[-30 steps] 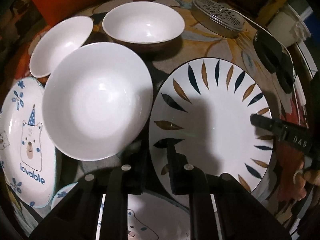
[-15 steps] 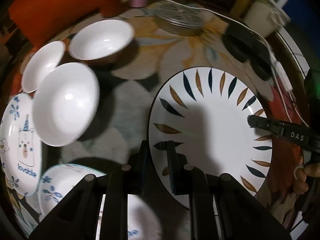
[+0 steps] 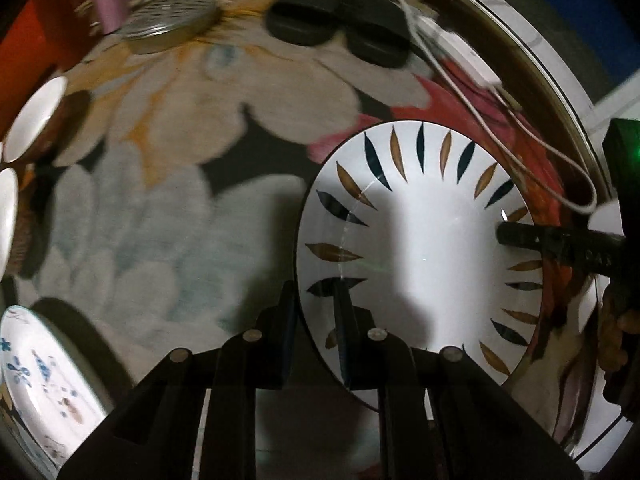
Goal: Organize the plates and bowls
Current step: 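Carry the leaf plate with both tools onto the red flower print and open, then move both tools to the larger blue bear 'lovable' plate, then grasp the bear plate rim with the left tool while the right tool grips it too, then carry the bear plate with both tools and lower it onto the leaf plate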
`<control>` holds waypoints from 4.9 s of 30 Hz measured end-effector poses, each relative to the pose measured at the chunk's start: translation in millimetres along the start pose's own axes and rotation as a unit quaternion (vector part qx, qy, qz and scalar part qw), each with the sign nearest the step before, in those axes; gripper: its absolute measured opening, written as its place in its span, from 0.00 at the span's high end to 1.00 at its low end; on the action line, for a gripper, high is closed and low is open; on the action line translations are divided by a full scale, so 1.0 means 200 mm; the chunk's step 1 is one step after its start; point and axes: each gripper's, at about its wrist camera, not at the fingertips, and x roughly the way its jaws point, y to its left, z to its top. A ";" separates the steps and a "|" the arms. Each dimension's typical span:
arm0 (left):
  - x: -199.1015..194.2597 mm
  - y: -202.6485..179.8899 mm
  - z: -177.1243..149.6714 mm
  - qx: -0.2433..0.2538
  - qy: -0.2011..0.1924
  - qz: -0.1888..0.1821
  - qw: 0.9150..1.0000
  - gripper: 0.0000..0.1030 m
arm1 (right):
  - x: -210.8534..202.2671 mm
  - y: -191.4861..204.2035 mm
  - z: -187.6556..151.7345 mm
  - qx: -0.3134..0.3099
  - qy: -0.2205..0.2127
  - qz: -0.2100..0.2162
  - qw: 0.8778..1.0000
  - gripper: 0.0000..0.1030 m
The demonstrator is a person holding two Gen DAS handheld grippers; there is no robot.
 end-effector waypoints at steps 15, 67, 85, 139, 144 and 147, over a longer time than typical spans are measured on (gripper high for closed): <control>0.11 -0.18 -0.05 0.024 0.026 0.011 0.999 0.84 | 0.09 -0.12 -0.08 -0.017 0.016 -0.085 0.996 0.77; -0.74 0.81 -0.69 -0.138 -0.021 0.125 0.982 0.08 | 0.15 1.24 -0.37 -0.179 0.026 -0.076 0.981 0.09; -0.78 1.27 -1.02 -0.269 -0.050 0.123 0.954 0.08 | 0.32 1.67 -0.46 -0.271 0.052 -0.067 0.959 0.09; -0.46 1.43 -0.87 -0.224 -0.040 0.025 0.973 0.70 | 0.68 1.75 -0.26 -0.295 0.073 0.029 0.952 0.79; -0.51 1.39 -0.90 -0.216 -0.039 0.022 0.975 0.71 | 0.62 1.69 -0.25 -0.290 0.073 0.035 0.953 0.80; -0.53 1.35 -0.89 -0.212 -0.036 0.024 0.976 0.71 | 0.57 1.65 -0.24 -0.286 0.072 0.035 0.955 0.80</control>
